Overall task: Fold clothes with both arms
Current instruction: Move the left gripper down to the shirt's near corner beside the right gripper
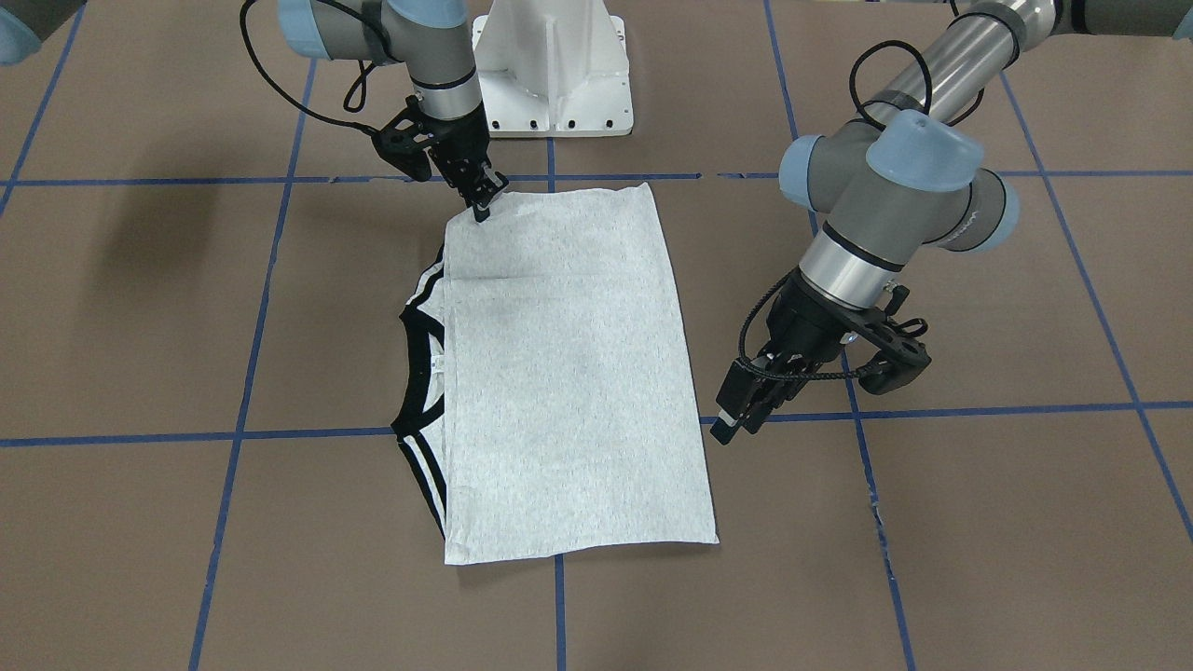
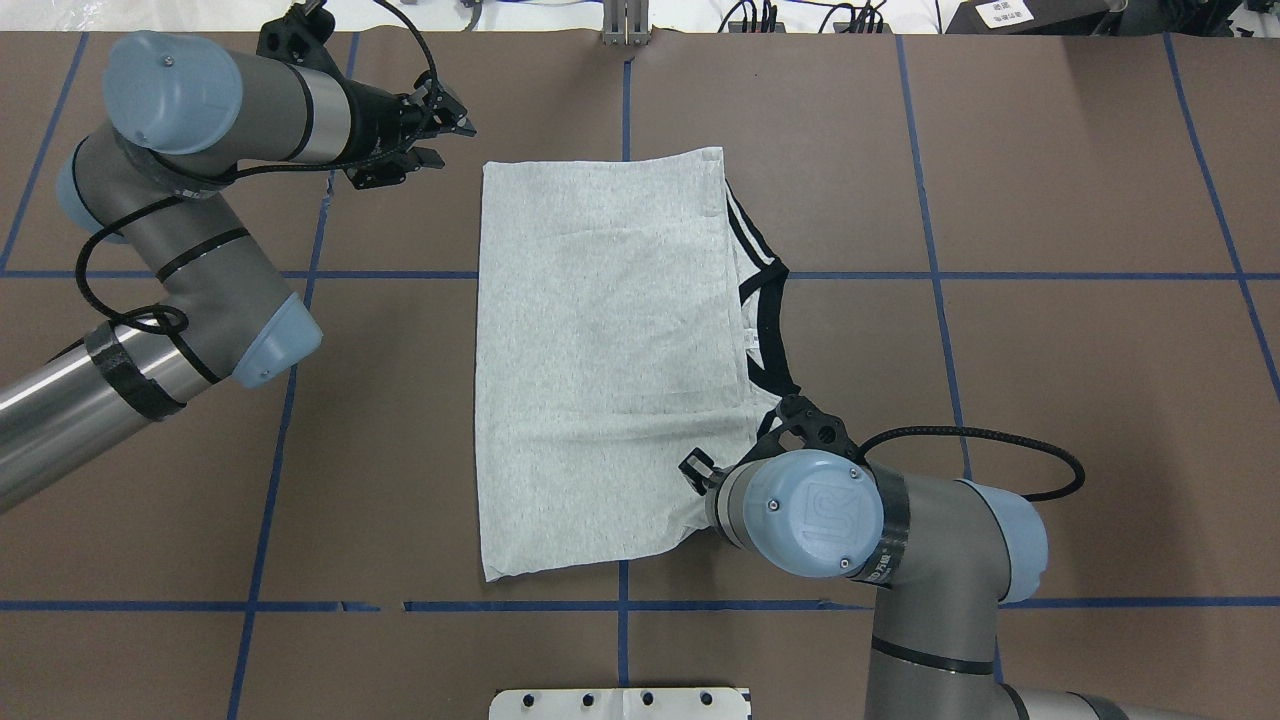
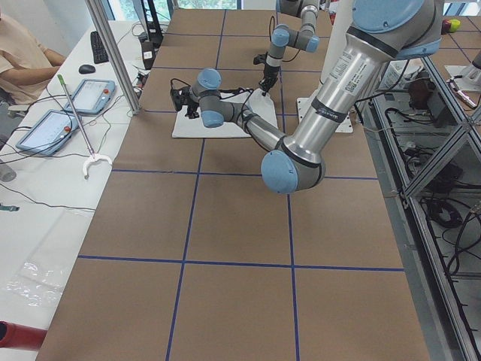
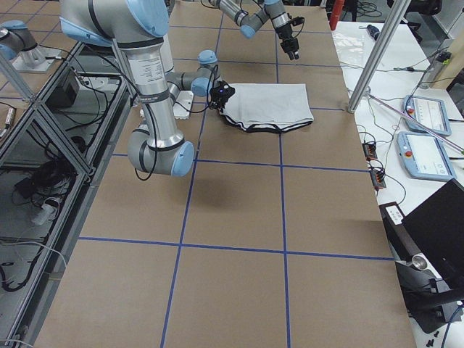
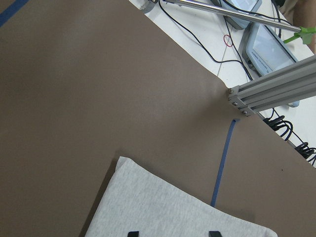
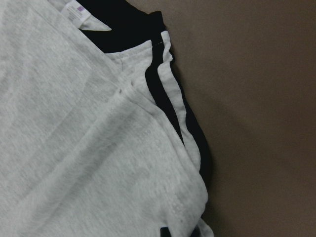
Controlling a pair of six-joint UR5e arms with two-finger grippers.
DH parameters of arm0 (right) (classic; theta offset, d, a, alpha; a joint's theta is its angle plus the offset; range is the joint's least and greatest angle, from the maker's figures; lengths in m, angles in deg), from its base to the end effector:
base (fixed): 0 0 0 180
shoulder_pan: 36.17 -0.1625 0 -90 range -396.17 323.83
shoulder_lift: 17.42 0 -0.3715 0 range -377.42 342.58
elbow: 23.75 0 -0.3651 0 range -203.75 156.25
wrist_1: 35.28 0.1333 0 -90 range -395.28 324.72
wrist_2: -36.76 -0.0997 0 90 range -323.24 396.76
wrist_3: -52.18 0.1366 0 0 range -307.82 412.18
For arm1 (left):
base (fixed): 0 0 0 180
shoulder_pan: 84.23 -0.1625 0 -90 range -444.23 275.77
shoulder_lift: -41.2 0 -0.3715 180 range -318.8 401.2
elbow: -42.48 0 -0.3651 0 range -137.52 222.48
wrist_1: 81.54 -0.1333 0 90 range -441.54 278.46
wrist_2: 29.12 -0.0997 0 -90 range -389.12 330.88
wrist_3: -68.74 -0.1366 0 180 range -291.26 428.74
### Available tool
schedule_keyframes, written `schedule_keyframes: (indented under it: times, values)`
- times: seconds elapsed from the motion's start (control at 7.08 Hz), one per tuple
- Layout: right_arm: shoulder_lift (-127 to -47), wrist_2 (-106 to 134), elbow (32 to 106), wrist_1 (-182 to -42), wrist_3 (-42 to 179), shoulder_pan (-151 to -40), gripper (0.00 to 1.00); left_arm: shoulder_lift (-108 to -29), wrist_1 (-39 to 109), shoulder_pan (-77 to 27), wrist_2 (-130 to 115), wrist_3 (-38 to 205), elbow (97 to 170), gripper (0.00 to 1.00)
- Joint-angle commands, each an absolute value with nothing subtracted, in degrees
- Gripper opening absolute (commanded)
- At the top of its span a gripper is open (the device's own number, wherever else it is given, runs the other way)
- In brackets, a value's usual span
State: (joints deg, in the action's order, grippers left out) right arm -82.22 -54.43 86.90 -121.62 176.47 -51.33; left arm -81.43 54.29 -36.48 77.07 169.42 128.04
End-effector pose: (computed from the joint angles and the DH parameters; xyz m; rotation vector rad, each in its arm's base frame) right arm -0.5267 -0.2779 0.2495 -0.1676 -0.8738 0.7984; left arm 0.3838 -0.5642 0.2432 0.1823 1.3222 -0.6864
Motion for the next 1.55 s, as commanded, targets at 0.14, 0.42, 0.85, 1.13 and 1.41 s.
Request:
schedule_keyframes:
  times: [0.14, 0.42, 0.85, 1.13, 1.41]
  values:
    - [-82.5, -55.4, 89.1, -121.7, 177.6, -50.9, 0.00, -71.4, 54.2, -45.9, 73.3, 182.1, 142.4, 0.61]
    - [-83.1, -55.8, 90.9, -121.8, 178.0, -49.4, 0.00, -66.7, 44.2, -58.1, 63.7, 187.8, 151.6, 0.61]
    - [-83.4, -55.7, 90.8, -121.8, 178.0, -49.1, 0.00, -63.6, 39.6, -67.5, 59.9, 193.8, 153.2, 0.61]
    - [-83.4, -55.7, 90.8, -121.8, 178.0, -49.1, 0.00, -63.6, 33.7, -72.0, 58.5, 194.1, 153.3, 0.68]
    - [-83.4, -55.7, 90.8, -121.8, 178.0, -49.1, 0.00, -63.5, 33.2, -73.3, 58.7, 194.5, 153.4, 0.69]
